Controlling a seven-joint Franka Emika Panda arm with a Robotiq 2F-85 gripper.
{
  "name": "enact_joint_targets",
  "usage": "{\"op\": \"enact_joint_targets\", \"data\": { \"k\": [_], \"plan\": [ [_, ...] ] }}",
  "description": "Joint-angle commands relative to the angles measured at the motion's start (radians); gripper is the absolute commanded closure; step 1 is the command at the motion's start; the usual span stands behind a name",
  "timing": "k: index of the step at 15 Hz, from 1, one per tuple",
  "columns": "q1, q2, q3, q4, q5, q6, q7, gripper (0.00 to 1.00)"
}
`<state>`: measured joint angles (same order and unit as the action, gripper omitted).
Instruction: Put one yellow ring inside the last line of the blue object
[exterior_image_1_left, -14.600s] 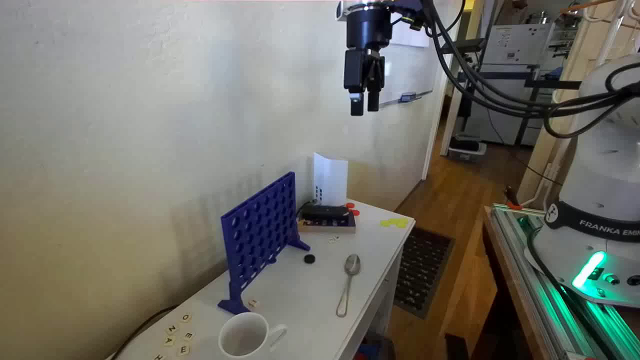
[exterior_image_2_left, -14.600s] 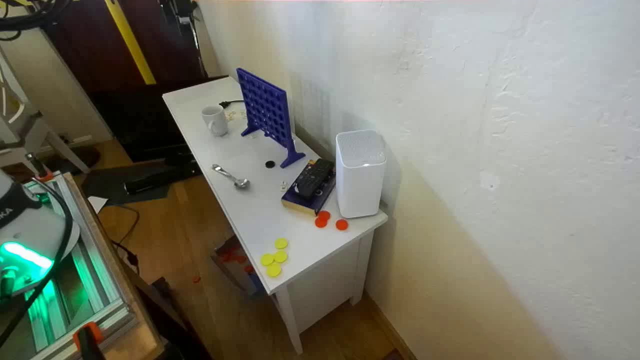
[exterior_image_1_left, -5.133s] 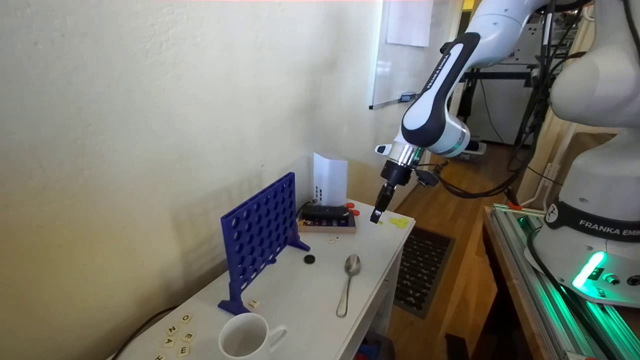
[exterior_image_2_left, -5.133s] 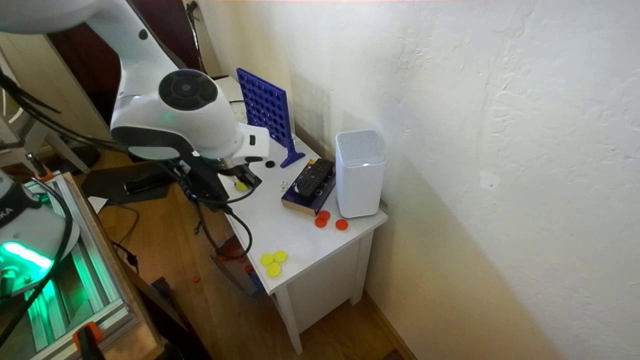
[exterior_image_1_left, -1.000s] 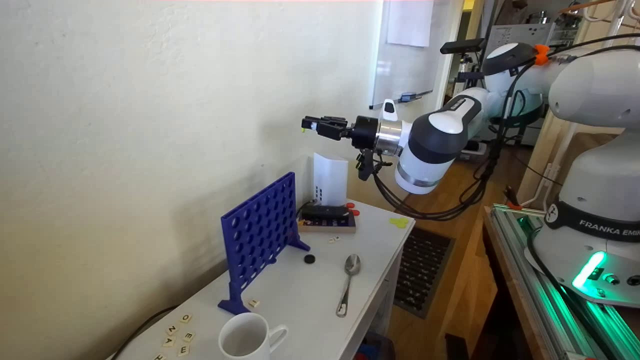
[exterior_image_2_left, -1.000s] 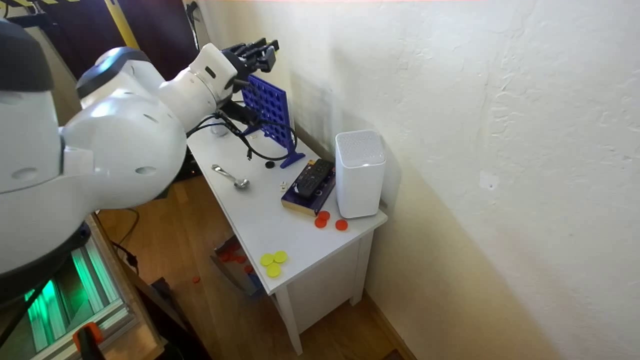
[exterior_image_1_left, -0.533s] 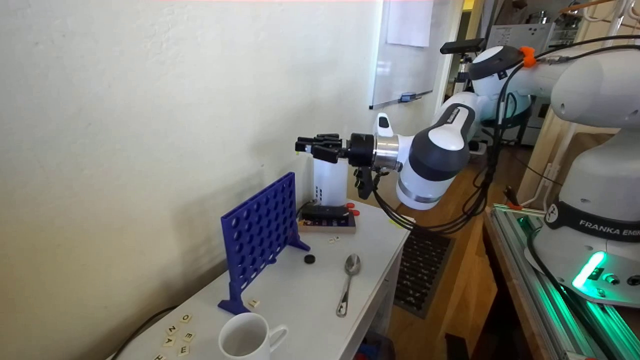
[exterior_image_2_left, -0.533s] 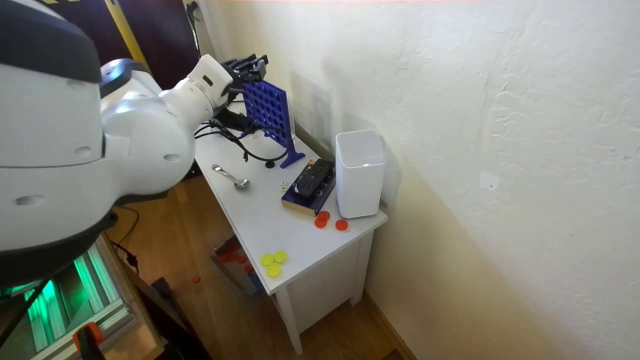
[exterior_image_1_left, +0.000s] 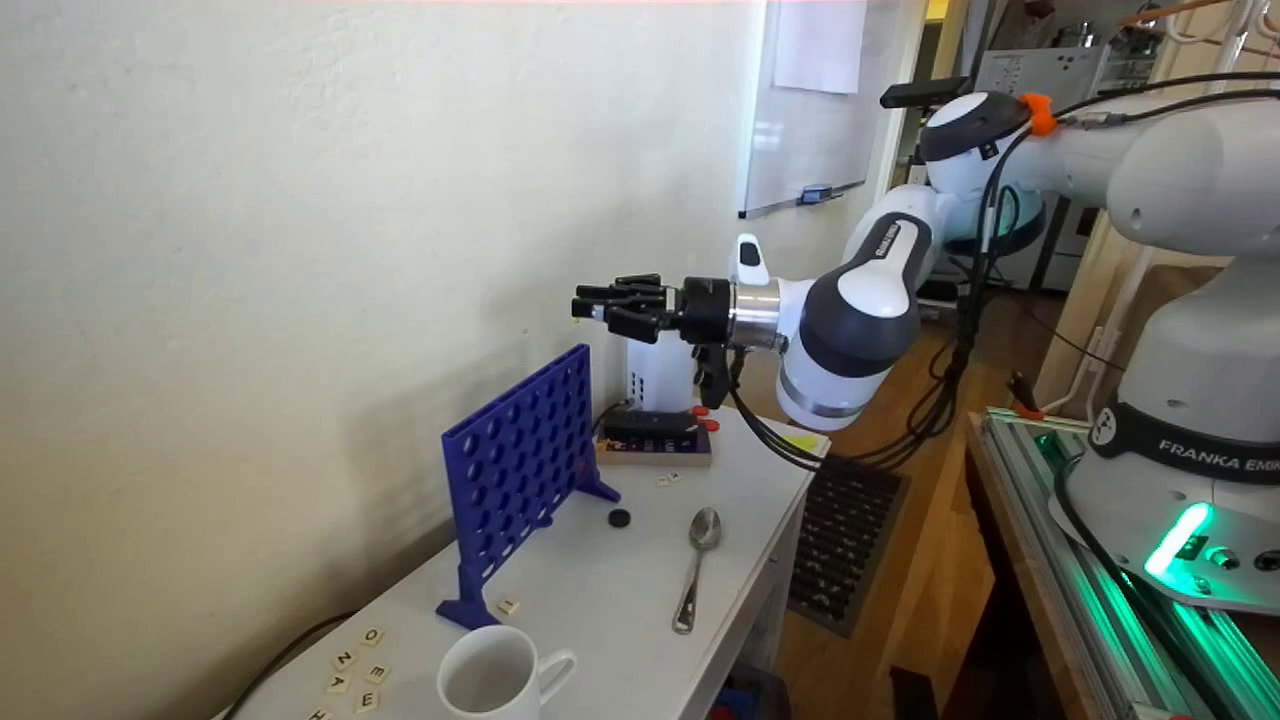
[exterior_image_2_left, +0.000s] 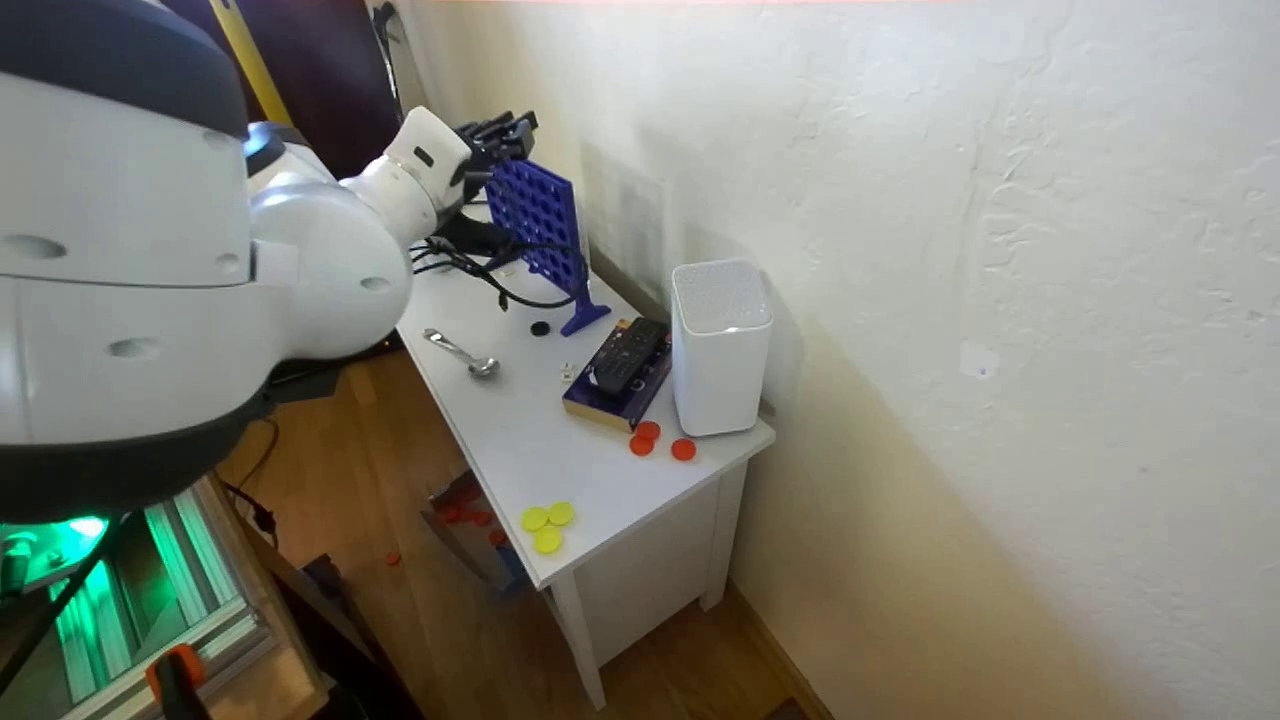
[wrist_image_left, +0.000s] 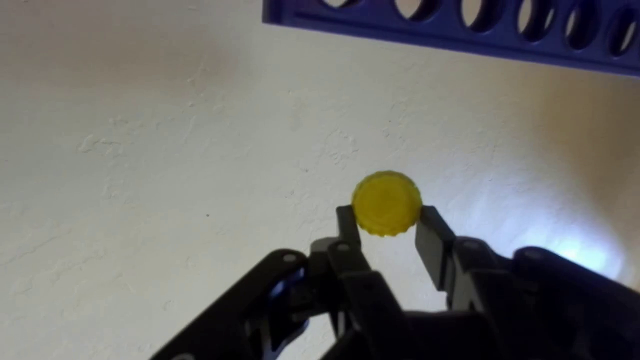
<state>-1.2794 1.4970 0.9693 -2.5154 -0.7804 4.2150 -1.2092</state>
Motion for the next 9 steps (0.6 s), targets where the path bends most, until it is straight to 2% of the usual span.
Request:
{"op": "enact_joint_targets", "data": {
  "k": [1,9],
  "plan": [
    [0.04,0.0,0.033,0.065,0.073,0.027,-0.036,0.91],
    [0.017,0.0,0.053,0.087,0.174,0.027,-0.099,0.91]
  ]
}}
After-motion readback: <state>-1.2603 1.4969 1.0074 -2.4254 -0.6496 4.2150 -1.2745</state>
